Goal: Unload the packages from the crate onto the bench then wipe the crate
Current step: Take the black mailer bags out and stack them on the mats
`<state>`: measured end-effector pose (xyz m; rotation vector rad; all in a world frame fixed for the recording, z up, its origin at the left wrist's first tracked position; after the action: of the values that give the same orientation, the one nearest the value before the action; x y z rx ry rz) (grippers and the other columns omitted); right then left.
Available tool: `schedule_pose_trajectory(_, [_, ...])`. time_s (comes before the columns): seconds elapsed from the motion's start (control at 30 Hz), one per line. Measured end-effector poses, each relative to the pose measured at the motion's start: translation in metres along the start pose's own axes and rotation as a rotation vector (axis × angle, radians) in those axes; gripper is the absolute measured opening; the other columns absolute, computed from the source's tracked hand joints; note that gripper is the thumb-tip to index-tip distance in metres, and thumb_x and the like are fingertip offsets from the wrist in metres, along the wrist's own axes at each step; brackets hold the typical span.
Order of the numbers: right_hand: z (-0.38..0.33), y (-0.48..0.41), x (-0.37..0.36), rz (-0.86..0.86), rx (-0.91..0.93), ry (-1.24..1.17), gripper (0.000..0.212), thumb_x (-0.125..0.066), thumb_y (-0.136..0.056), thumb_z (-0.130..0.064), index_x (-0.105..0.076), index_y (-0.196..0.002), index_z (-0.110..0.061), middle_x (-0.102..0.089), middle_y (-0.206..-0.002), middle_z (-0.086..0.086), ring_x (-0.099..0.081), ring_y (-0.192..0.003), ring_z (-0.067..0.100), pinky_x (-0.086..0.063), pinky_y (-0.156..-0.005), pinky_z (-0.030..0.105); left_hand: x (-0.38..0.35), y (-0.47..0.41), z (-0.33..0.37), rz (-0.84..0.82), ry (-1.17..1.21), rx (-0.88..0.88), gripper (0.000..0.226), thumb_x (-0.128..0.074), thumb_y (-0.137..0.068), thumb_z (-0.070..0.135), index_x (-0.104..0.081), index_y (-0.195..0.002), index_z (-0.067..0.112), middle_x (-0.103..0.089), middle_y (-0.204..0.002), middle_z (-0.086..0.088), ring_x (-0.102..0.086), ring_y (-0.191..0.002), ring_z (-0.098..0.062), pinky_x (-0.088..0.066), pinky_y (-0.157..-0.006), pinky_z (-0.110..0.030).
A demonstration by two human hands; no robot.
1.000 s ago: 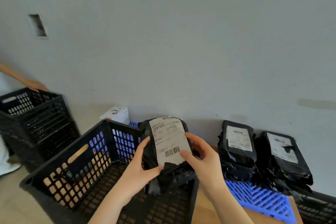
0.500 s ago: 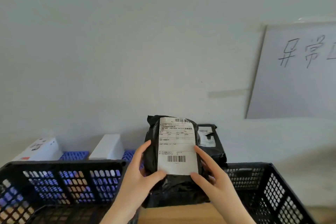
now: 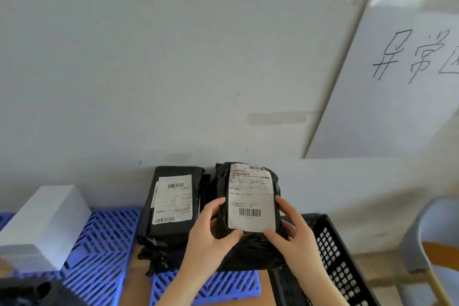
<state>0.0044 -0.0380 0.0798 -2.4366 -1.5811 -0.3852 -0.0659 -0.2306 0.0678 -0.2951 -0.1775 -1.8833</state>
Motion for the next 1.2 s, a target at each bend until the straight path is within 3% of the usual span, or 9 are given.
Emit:
schedule_pose_trajectory(0.1, [0.014, -0.045, -0.014, -0.038, -0.016, 0.062, 0.069, -0.072, -0.079, -0.007, -0.046, -0.134, -0.041, -0.060, -0.125, -0.016, -0.055, -0.119, 0.005, -0.050, -0.098, 0.032, -0.006, -0.036, -0.021, 0.015, -0.053, 0.030, 0.072, -0.082, -0.070, 0.032, -0.045, -0.130, 0.047, -0.055, -0.127, 0.024, -0.049, -0.122, 0.003, -0.043, -0.106, -0.028])
schedule_pose_trajectory(0.17, [0.025, -0.068, -0.023, -0.057, -0.024, 0.093, 0.069, -0.071, -0.080, -0.008, -0.045, -0.136, -0.040, -0.059, -0.126, -0.015, -0.054, -0.120, 0.004, -0.048, -0.100, 0.034, -0.007, -0.055, -0.032, 0.036, -0.090, 0.037, 0.074, -0.082, -0.070, 0.032, -0.044, -0.132, 0.043, -0.054, -0.126, 0.024, -0.048, -0.120, 0.006, -0.043, -0.105, -0.025])
schedule_pose_trajectory(0.27, [0.040, -0.092, -0.037, -0.086, -0.046, 0.126, 0.068, -0.069, -0.083, -0.009, -0.042, -0.139, -0.036, -0.056, -0.130, -0.016, -0.050, -0.121, 0.003, -0.046, -0.098, 0.022, -0.008, -0.074, -0.045, 0.057, -0.152, 0.044, 0.074, -0.082, -0.074, 0.030, -0.042, -0.135, 0.041, -0.053, -0.127, 0.025, -0.046, -0.119, 0.009, -0.037, -0.100, -0.014])
schedule_pose_trajectory(0.43, [0.060, -0.116, -0.055, -0.125, -0.093, 0.179, 0.067, -0.066, -0.086, -0.011, -0.038, -0.142, -0.037, -0.051, -0.127, -0.020, -0.045, -0.115, -0.003, -0.038, -0.072, 0.000, -0.012, -0.094, -0.065, 0.018, -0.196, 0.078, 0.077, -0.078, -0.078, 0.038, -0.036, -0.142, 0.041, -0.047, -0.133, 0.027, -0.042, -0.125, 0.008, -0.034, -0.108, -0.018])
schedule_pose_trajectory(0.63, [0.070, -0.134, -0.067, -0.148, -0.129, 0.192, 0.067, -0.064, -0.088, -0.014, -0.034, -0.144, -0.038, -0.050, -0.127, -0.018, -0.045, -0.101, -0.016, -0.039, -0.074, 0.004, -0.020, -0.109, -0.078, -0.034, -0.140, 0.146, 0.079, -0.074, -0.082, 0.043, -0.028, -0.146, 0.041, -0.047, -0.136, 0.026, -0.041, -0.128, 0.006, -0.031, -0.101, -0.011])
schedule_pose_trajectory(0.83, [0.063, -0.141, -0.066, -0.122, -0.098, 0.202, 0.066, -0.063, -0.090, -0.017, -0.032, -0.144, -0.037, -0.045, -0.132, -0.018, -0.041, -0.116, -0.003, -0.034, -0.082, 0.008, -0.020, -0.116, -0.072, -0.022, -0.173, 0.135, 0.078, -0.073, -0.085, 0.035, -0.026, -0.148, 0.037, -0.047, -0.141, 0.019, -0.041, -0.129, 0.004, -0.032, -0.107, -0.016])
schedule_pose_trajectory(1.03, [0.040, -0.112, -0.052, 0.008, 0.108, 0.337, 0.048, -0.062, -0.090, -0.028, -0.046, -0.134, -0.042, -0.038, -0.136, -0.023, -0.034, -0.126, -0.005, -0.029, -0.092, 0.004, -0.014, -0.088, -0.048, 0.066, -0.404, -0.026, 0.072, -0.047, -0.088, 0.065, -0.019, -0.150, 0.040, -0.008, -0.159, 0.013, -0.005, -0.146, -0.002, -0.008, -0.112, -0.014])
schedule_pose_trajectory(1.13, [0.046, -0.098, -0.058, -0.061, 0.155, 0.423, 0.050, -0.059, -0.091, -0.035, -0.042, -0.137, -0.044, -0.031, -0.146, -0.025, -0.024, -0.134, -0.006, -0.027, -0.107, 0.021, -0.023, -0.076, -0.049, -0.007, -0.536, -0.071, 0.084, -0.019, -0.077, 0.086, -0.014, -0.150, 0.046, 0.021, -0.157, 0.020, 0.018, -0.145, -0.001, 0.004, -0.111, -0.015])
schedule_pose_trajectory(1.2, [0.053, -0.095, -0.065, -0.120, 0.153, 0.483, 0.053, -0.054, -0.093, -0.040, -0.030, -0.140, -0.048, -0.020, -0.152, -0.025, -0.018, -0.139, -0.002, -0.024, -0.114, 0.029, -0.027, -0.074, -0.052, -0.037, -0.587, -0.068, 0.085, -0.027, -0.079, 0.082, -0.009, -0.152, 0.044, 0.026, -0.156, 0.018, 0.023, -0.144, -0.001, 0.004, -0.112, -0.016])
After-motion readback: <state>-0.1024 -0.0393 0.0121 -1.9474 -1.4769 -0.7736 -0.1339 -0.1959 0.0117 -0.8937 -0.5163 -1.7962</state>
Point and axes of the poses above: each hand's wrist, its own y-axis away from the middle knuckle, its own x-axis out of the back of the hand, z = x × y, the point moved 9 cm from there along -y, towards the middle knuckle
